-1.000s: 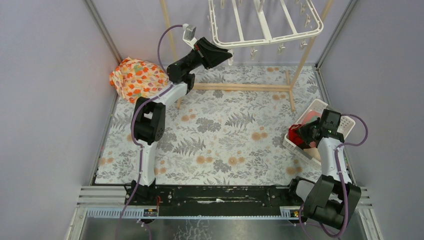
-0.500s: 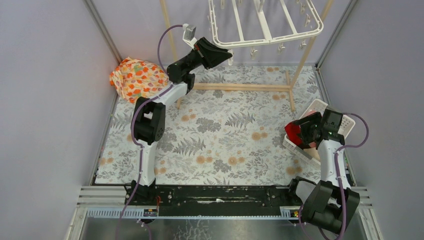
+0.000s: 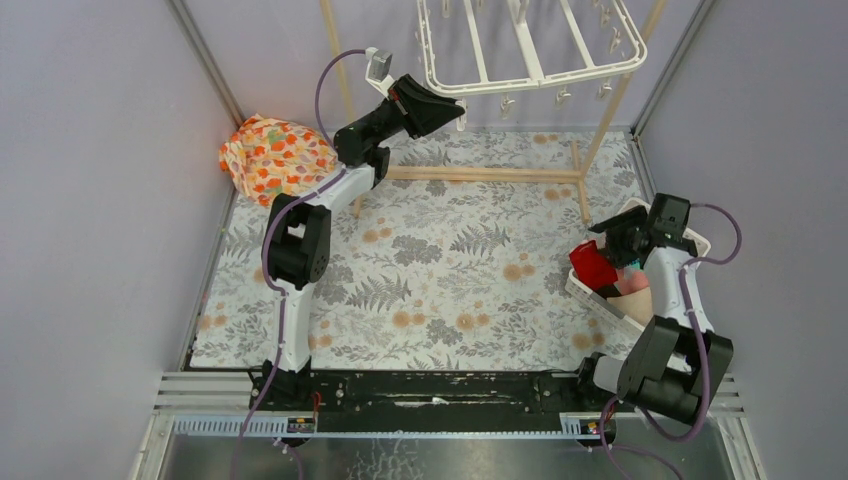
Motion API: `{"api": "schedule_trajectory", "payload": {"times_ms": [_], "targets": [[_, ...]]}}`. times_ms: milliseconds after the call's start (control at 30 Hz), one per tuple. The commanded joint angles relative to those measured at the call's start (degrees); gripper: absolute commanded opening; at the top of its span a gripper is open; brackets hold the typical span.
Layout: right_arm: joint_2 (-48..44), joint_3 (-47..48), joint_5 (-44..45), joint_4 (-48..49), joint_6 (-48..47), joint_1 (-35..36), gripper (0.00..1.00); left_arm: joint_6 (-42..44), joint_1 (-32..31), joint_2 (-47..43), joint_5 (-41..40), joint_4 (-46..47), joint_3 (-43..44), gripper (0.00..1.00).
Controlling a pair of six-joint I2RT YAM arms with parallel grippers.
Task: Clip the socks to the hanger
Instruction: Pick up the sock from the bin.
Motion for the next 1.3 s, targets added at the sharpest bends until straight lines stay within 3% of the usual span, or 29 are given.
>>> {"api": "schedule_trajectory", "payload": {"times_ms": [0,100,167,333,500,600,833,1067,1267], "targets": [[3.0,7.3,-2.7,-1.5,-2.2,-0.1,0.54,1.0,0.4,0.0,0.9,0.9,1.2,0.0],[2.2,7.5,-2.4,-1.4,-2.3,-0.1,0.43,1.1,0.4,-0.1,1.0,0.8,1.1,0.0],[2.2,7.1,-2.1,-1.9,-2.6,-0.1,0.42,1.1,0.4,-0.1,0.9,0.8,1.0,0.0],[1.9,5.3,-4.5,-3.0,-2.4,-0.2,0.56,1.0,0.5,-0.1,0.9,0.8,1.1,0.0],[0.3,4.0,-7.4,-2.8,1.6,-0.6,0.78,0.9,0.4,-0.1,0.8,0.8,1.1,0.0],[0.7,2.7,-10.7,-2.4,4.5,-1.7,0.8,0.8,0.4,-0.2,0.8,1.0,1.1,0.0],[1.5,1.3,-11.2,-3.6,4.8,-2.1,0.68,0.8,0.6,-0.6,0.8,1.0,1.1,0.0],[3.5,0.7,-11.4,-3.0,5.6,-2.5,0.65,0.9,0.8,-0.8,0.8,1.0,1.1,0.0],[5.8,2.4,-11.6,-4.9,4.6,-3.9,0.46,0.9,1.1,-0.9,0.8,1.2,1.0,0.0]]}}
